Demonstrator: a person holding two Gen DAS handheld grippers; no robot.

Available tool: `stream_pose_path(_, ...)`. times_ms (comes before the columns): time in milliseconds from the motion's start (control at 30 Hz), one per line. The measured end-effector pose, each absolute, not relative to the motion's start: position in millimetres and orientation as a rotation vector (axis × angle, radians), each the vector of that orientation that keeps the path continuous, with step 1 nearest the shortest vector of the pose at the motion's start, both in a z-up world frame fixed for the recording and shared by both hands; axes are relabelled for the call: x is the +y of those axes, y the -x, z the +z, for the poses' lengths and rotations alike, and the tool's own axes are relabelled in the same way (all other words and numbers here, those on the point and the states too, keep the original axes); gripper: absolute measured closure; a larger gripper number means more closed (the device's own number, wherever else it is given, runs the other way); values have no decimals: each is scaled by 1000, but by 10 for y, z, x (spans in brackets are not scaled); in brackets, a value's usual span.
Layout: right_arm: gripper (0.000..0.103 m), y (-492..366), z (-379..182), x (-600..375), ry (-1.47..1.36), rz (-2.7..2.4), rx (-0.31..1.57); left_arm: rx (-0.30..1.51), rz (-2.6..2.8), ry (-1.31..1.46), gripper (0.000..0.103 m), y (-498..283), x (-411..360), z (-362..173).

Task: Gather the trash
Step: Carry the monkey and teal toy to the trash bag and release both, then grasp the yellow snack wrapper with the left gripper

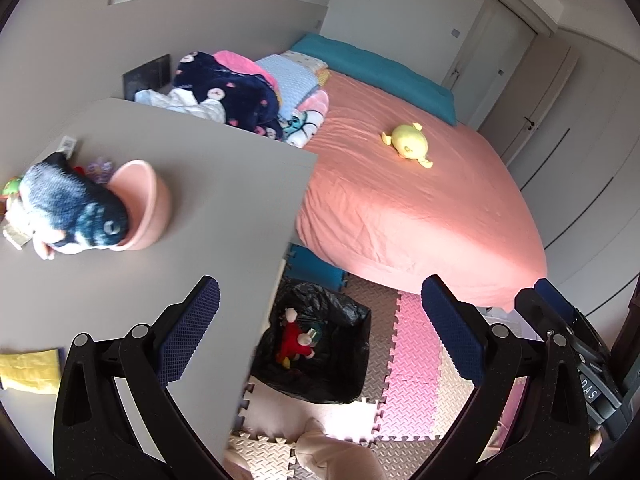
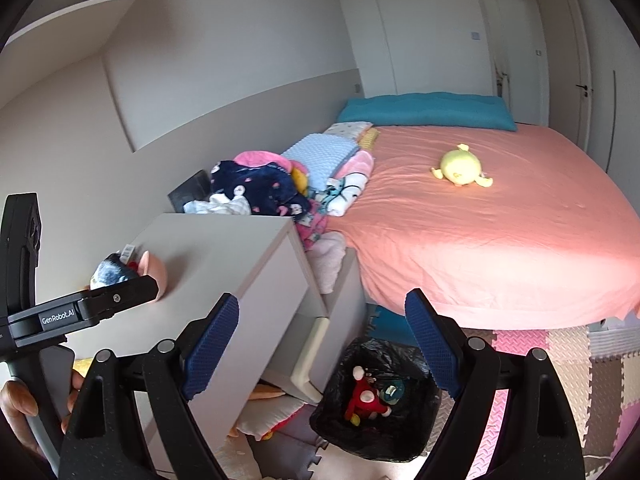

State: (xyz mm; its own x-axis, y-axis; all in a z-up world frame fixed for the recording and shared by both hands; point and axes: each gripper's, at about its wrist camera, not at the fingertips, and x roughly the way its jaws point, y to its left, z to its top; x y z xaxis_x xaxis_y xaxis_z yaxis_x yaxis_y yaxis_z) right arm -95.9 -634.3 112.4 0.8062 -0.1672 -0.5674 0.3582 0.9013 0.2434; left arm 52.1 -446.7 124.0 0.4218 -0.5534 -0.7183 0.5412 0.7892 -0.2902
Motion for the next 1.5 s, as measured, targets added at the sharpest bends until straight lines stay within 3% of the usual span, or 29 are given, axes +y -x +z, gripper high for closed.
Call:
stream_pose_path(333, 18, 537, 1147, -5613, -298, -162, 607, 914, -630, 41, 5, -660, -3630, 1180)
stream_pose_path(867, 18, -129, 1089, -4473, -246, 58, 674, 912, -583, -160, 5, -773, -2236, 899)
stream_pose_path(1367, 18, -394, 961, -4152, -229, 87, 713, 912, -501, -531, 5, -857, -1926, 228)
stream_pose_path(1500, 18, -436, 916, -4140, -230, 88, 720, 928, -515, -465, 8, -962, -1832, 193)
